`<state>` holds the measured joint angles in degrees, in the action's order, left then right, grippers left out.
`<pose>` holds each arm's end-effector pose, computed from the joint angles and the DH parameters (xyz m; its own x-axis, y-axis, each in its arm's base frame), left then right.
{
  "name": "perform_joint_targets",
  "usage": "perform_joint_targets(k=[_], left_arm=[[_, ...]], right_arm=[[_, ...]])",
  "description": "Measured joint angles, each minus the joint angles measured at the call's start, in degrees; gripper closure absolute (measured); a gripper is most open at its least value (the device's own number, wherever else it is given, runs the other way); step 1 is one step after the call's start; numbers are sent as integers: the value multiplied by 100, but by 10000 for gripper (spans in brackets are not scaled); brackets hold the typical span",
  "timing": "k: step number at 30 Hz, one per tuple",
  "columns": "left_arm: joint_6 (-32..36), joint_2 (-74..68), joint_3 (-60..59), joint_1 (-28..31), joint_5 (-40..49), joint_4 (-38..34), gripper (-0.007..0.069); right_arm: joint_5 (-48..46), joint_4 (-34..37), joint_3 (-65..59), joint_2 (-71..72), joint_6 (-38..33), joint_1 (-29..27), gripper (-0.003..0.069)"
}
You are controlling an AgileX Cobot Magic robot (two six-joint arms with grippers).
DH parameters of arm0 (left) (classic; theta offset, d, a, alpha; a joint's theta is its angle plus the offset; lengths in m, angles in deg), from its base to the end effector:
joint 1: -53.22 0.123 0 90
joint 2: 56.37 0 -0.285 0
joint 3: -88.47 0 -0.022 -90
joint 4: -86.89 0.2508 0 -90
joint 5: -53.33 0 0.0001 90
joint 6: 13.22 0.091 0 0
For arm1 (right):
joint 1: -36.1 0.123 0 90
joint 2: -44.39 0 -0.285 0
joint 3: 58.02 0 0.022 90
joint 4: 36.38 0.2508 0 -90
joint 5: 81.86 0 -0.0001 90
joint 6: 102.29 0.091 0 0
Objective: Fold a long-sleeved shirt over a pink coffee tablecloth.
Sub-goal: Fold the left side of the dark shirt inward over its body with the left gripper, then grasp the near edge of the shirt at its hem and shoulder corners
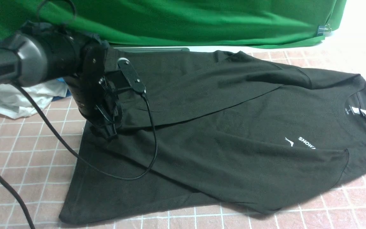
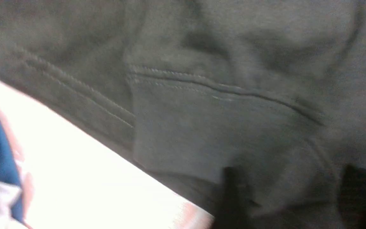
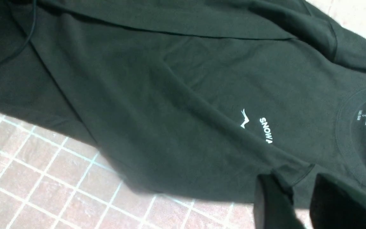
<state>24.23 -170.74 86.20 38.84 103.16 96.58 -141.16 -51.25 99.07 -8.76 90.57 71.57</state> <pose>0.3645 -0.0814 0.2022 -0.5298 0.8436 -0.0877 0.8062 0.5330 0.2567 0.1179 0.0593 0.3706 -0.6077 -0.3257 -0.7243 -0.3849 0.9186 -0.0901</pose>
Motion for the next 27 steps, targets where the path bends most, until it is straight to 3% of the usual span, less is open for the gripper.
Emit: perform_joint_targets(k=[1, 5, 7, 11, 16, 22, 27], left_arm=[[-132, 192, -6, 0, 232, -250, 15], [-576, 732, -293, -50, 706, -607, -48], [-833, 1036, -656, -130, 955, -639, -31], [-1996, 1896, -1688, -209, 1346, -807, 96], [-2754, 2715, -2986, 42, 933, -1108, 247], [-2841, 2804, -3809, 895, -75, -1608, 243], [-2710, 2690, -4045, 1549, -990, -2105, 169]], right_arm=[[0, 0, 0, 0, 0, 0, 476], [-6, 0, 0, 1, -17, 0, 471], [-31, 0, 0, 6, -73, 0, 471], [-117, 0, 0, 6, -260, 0, 470], [-83, 0, 0, 6, -320, 0, 461], [159, 0, 0, 6, -396, 0, 456], [335, 122, 0, 6, -438, 0, 449]])
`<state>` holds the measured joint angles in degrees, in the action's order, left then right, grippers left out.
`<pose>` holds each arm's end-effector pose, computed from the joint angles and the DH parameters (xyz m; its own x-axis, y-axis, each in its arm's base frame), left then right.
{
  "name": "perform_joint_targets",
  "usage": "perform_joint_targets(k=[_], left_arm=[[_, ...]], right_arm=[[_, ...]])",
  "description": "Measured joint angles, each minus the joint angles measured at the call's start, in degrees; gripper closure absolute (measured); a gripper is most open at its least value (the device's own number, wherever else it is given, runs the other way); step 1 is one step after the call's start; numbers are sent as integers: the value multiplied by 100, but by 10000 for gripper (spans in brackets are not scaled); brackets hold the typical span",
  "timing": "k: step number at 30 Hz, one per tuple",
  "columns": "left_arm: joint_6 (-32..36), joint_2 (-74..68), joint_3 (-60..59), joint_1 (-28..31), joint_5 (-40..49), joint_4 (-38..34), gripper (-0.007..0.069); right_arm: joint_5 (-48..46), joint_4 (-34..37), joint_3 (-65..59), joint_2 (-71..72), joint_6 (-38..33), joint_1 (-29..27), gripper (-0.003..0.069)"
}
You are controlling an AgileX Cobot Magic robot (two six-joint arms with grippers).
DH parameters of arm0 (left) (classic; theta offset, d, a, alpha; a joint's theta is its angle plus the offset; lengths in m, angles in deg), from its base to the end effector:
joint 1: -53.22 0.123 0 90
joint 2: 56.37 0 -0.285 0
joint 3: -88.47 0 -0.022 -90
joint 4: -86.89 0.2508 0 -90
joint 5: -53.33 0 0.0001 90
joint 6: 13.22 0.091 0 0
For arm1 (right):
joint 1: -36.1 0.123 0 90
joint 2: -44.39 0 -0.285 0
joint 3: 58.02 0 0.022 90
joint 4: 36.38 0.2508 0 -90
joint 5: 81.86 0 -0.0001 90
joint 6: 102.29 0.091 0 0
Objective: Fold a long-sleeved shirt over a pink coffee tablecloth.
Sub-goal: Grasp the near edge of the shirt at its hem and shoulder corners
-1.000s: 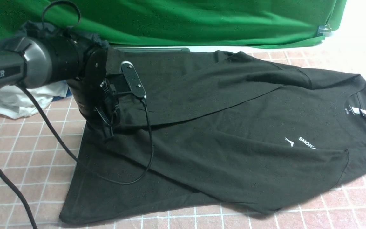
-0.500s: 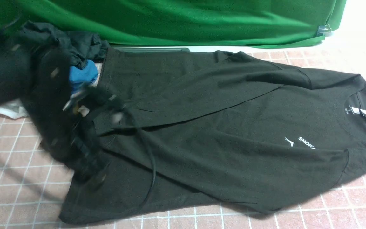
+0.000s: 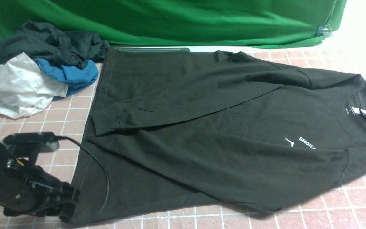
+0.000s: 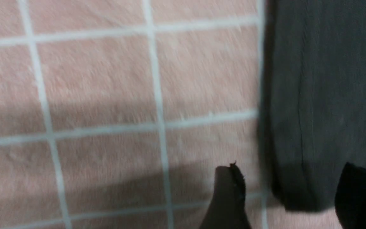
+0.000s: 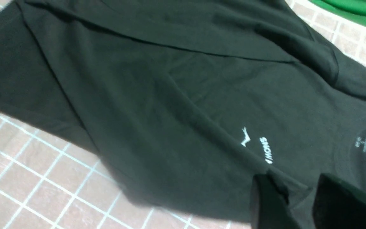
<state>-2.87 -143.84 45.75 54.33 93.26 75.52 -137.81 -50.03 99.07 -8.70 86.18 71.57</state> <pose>0.2096 -0.0075 0.1739 -0.9828 0.0084 -0.1845 0.0309 0.9924 -0.1194 0.1194 0.0632 0.3741 -0.5419 -0.3709 -0.7542 -0.4424 0.8889 -0.1192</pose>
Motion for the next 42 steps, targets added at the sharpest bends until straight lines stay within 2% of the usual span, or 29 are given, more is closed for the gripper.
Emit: perform_joint_targets(k=[7, 12, 15, 16, 17, 19, 20, 22, 26, 34, 38, 39, 40, 41, 42], left_arm=[[707, -586, 15, 43, -92, -769, 160], [713, -751, 67, 68, -4, -766, 191], [713, -799, 109, 79, 126, -677, 274], [713, -820, 117, 79, 177, -693, 343], [713, -819, 117, 79, 205, -693, 354], [737, -830, 117, 79, 273, -711, 509], [737, -830, 117, 79, 324, -740, 552], [758, -800, 117, 79, 369, -792, 589], [764, -524, 67, 68, 640, -799, 601], [581, 914, 184, 68, 1067, -690, 603], [567, 1520, 188, 68, 1170, -695, 603], [567, 1773, 188, 68, 1190, -695, 603], [567, 1797, 188, 68, 1190, -695, 603], [567, 1910, 188, 68, 1209, -695, 603], [567, 2040, 188, 68, 1230, -695, 603]], right_arm=[[361, 63, 0, 0, -10, 0, 439], [416, 134, 0, 0, -10, 0, 438], [416, 159, 0, 0, -6, 0, 433], [416, 159, 0, 0, -6, 0, 433], [416, 165, 0, 0, -6, 0, 432], [416, 189, 0, 0, 22, 0, 429], [416, 189, 0, 0, 57, 0, 428], [411, 201, 0, 0, 165, 0, 427], [399, 209, 0, 0, 296, 0, 421], [338, 166, -142, -530, 428, -22, 421], [263, 165, -317, -1251, 392, -417, 421], [270, 187, -405, -1598, 231, -755, 421], [270, 192, -425, -1642, 201, -801, 421], [277, 218, -468, -1810, 53, -1040, 421], [287, 311, -540, -2127, -474, -1352, 421]])
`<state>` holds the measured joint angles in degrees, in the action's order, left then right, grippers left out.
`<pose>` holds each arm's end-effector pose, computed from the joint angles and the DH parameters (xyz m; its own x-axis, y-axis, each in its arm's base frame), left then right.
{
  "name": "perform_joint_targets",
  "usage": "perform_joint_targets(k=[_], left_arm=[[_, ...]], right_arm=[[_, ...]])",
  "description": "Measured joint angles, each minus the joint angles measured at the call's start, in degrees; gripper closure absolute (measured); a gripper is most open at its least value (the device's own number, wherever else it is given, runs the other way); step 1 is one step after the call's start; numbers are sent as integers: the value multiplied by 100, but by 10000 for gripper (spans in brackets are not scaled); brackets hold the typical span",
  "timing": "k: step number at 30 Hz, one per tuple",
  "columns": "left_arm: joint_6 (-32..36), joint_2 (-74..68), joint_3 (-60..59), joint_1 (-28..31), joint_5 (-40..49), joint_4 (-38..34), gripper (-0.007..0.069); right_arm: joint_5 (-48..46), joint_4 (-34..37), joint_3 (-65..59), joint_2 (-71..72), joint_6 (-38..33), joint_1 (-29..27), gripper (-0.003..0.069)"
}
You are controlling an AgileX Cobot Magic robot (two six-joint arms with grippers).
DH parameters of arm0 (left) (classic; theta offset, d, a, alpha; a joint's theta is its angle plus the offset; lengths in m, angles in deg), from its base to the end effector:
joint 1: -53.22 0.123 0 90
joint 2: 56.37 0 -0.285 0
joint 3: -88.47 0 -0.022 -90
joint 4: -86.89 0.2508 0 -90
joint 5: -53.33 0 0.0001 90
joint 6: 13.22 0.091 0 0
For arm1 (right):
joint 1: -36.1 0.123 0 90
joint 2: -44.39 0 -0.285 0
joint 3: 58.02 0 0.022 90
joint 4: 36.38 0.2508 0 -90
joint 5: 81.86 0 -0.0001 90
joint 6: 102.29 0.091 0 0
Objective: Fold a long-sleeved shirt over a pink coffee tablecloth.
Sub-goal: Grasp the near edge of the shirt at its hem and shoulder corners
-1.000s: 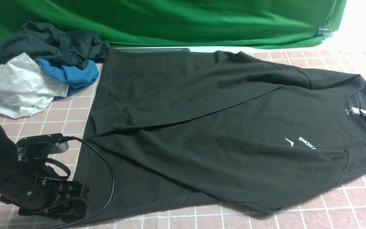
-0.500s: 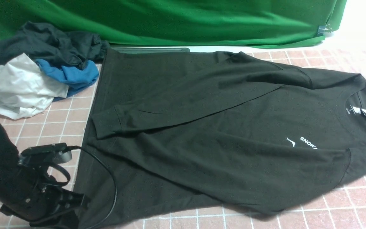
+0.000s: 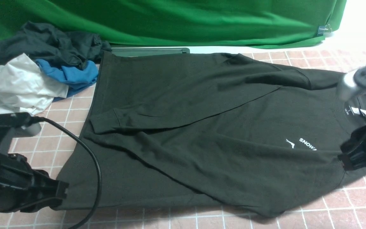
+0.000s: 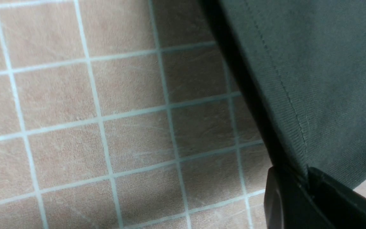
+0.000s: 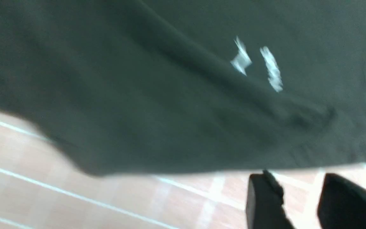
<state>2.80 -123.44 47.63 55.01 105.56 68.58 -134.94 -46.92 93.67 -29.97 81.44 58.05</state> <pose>0.1669 -0.0174 0.2471 -0.9235 0.0482 -0.3807 0.1338 0.9703 -0.2017 0.2000 0.0662 0.2821 -0.8272 -0.3826 -0.4116 -0.3516 0.9237 -0.1520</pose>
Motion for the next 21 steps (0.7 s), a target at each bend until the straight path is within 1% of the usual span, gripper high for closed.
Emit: perform_joint_targets(k=[1, 2, 4, 6, 8, 9, 11, 12, 13, 15, 18, 20, 21], left_arm=[[0, 30, 0, 0, -1, 0, 603], [0, 117, 0, -2, -1, 0, 603], [0, 189, 0, -2, -6, 0, 603], [0, 194, 0, -7, -29, -11, 603], [0, 194, 0, -7, -135, -4, 603], [0, 194, 0, -7, -173, -4, 602], [0, 194, 0, -7, -256, -23, 601], [0, 194, 0, -7, -256, -23, 601], [0, 194, 0, -7, -268, -23, 601], [0, 194, 0, -7, -273, -18, 601], [0, 194, 0, -7, -278, -18, 601], [0, 194, 0, -7, -289, -18, 601], [0, 194, 0, -7, -289, -18, 601]], right_arm=[[9, 40, -22, -75, -182, -77, 421], [94, 227, -101, -319, -837, -272, 421], [474, 558, -250, -666, -1752, -358, 417], [939, 657, -327, -941, -2304, -339, 389], [1442, 669, -426, -1280, -2852, -313, 309], [1626, 668, -460, -1374, -2985, -313, 282], [1968, 686, -517, -1690, -3480, -313, 181], [1969, 686, -525, -1717, -3525, -313, 173], [1964, 681, -538, -1878, -3839, -313, 129], [1831, 582, -538, -2029, -4077, -313, 103], [1628, 248, -571, -2124, -4207, -313, 97], [1587, -299, -721, -2124, -4256, -313, 96], [1596, -299, -731, -2124, -4262, -313, 96]])
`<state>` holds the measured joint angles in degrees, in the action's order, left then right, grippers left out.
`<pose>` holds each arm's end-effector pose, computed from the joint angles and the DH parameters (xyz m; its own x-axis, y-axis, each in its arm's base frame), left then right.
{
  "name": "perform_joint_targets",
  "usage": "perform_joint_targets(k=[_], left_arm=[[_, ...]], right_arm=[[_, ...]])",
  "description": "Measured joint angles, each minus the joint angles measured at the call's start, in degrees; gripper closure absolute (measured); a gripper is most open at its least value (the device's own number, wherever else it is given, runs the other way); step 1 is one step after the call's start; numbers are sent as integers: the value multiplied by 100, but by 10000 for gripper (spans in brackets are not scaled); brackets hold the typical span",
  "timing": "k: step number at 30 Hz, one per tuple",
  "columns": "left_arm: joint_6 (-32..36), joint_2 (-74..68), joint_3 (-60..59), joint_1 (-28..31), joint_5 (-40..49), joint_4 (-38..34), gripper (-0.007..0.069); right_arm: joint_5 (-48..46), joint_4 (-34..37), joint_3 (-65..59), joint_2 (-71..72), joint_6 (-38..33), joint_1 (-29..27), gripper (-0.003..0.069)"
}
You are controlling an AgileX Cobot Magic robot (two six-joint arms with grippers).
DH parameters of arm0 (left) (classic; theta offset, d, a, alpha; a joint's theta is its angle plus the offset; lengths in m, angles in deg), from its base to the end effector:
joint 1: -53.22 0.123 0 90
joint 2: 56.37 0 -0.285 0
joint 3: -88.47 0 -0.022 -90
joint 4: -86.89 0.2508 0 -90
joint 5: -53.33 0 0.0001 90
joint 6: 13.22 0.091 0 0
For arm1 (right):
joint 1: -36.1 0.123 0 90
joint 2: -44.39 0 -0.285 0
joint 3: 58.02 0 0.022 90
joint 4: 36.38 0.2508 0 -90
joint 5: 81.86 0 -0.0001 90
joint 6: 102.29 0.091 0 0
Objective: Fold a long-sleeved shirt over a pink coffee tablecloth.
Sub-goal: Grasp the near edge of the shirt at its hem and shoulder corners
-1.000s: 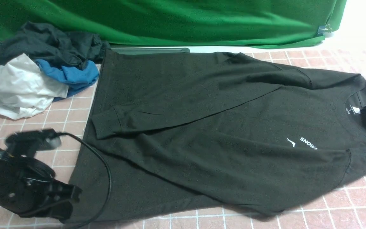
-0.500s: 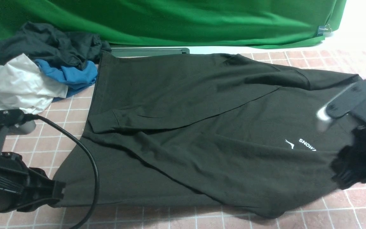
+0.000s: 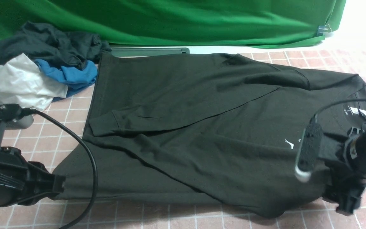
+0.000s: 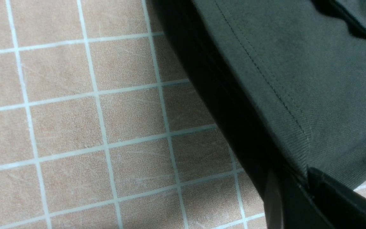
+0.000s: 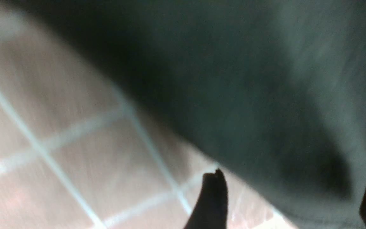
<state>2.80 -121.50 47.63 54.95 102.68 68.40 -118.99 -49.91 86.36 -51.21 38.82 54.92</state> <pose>0.1668 -0.0169 0.2544 -0.8901 0.0363 -0.4544 0.1350 0.9731 -0.1867 0.2410 0.0685 0.1699 -0.3755 -0.9262 -0.0337 -0.8933 0.3713 -0.2533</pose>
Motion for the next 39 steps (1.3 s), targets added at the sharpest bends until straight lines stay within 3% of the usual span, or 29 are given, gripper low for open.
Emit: perform_joint_targets(k=[10, 12, 16, 32, 35, 39], left_arm=[[0, 0, 0, 0, -19, 0, 601], [0, 0, 0, 0, -31, 0, 601], [0, 0, 0, 0, -33, 0, 601], [6, 0, 0, 0, 86, 15, 601], [17, 0, 0, 0, 86, 15, 601], [11, 0, 0, 0, 134, 15, 601]], right_arm=[[1064, -960, -434, -17, -705, -6, 116], [1167, -1117, -434, -17, -791, -6, 200], [1223, -1181, -434, -17, -857, -6, 288], [1041, -1227, -380, -305, -951, -6, 262], [988, -1220, -380, -311, -951, -6, 336], [888, -1184, -400, -280, -957, 0, 559]])
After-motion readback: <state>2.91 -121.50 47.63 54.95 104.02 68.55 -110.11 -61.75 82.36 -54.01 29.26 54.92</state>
